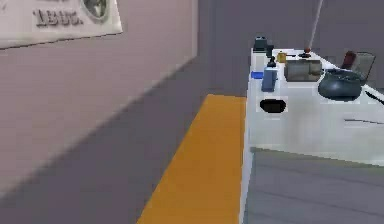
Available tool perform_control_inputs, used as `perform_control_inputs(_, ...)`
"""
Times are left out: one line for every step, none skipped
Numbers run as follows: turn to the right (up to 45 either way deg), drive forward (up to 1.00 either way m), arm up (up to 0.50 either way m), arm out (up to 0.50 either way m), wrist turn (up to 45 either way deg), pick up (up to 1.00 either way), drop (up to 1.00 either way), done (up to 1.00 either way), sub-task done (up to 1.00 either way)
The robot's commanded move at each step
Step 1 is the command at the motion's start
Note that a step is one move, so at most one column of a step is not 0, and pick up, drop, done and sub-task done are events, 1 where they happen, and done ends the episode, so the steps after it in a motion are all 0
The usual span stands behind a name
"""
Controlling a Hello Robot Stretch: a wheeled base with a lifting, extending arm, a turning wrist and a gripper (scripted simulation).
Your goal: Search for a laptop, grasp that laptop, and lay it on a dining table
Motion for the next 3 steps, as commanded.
perform_control_inputs(45.0,0.00,0.00,0.00,0.0,0.00,0.00,0.00,0.00)
perform_control_inputs(33.0,0.00,0.00,0.00,0.0,0.00,0.00,0.00,0.00)
perform_control_inputs(0.0,0.40,0.00,0.00,0.0,0.00,0.00,0.00,0.00)
